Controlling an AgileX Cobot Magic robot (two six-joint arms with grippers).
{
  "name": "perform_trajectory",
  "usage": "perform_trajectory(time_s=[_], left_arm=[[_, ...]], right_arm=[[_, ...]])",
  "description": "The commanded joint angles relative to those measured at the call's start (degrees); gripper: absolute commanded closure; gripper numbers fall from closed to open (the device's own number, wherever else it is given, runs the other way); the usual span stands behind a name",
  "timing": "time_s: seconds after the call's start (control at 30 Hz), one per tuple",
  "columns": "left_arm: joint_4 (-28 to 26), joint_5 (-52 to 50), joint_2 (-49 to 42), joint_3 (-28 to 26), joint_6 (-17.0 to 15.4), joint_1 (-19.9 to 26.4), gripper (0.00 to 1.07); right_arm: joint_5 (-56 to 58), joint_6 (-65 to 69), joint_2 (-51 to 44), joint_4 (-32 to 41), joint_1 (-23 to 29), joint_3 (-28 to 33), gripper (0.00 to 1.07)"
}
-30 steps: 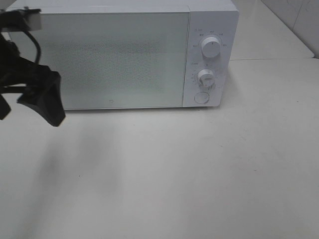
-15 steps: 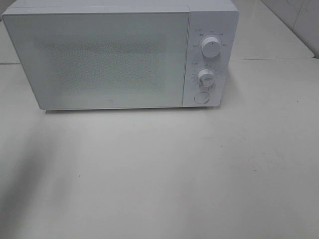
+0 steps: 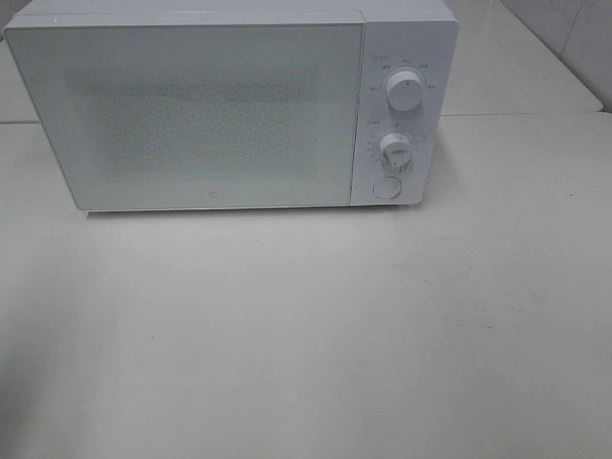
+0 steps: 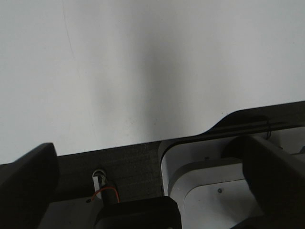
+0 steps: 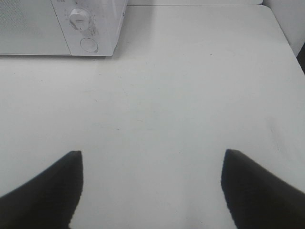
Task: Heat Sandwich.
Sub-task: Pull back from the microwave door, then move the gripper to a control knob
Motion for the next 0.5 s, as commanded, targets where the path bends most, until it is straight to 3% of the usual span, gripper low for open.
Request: perform_trajectory(time_s=[0.03,0.23,0.5], left_arm=[[0.2,-1.5,-3.8,2.3,-0.2,0.2,0.03],[-0.3,-5.2,-14.4,9.1,-0.2,0.2,0.03],[-1.1,-5.8,-30.0,9.5,-0.1,0.2,0.03]], right_arm=[[-0.6,0.1,-1.4,0.1,-0.2,0.1,0.31],[-0.6,0.1,-1.4,0.1,-0.2,0.1,0.31],[-0.6,0.0,-1.4,0.1,-0.2,0.1,0.31]])
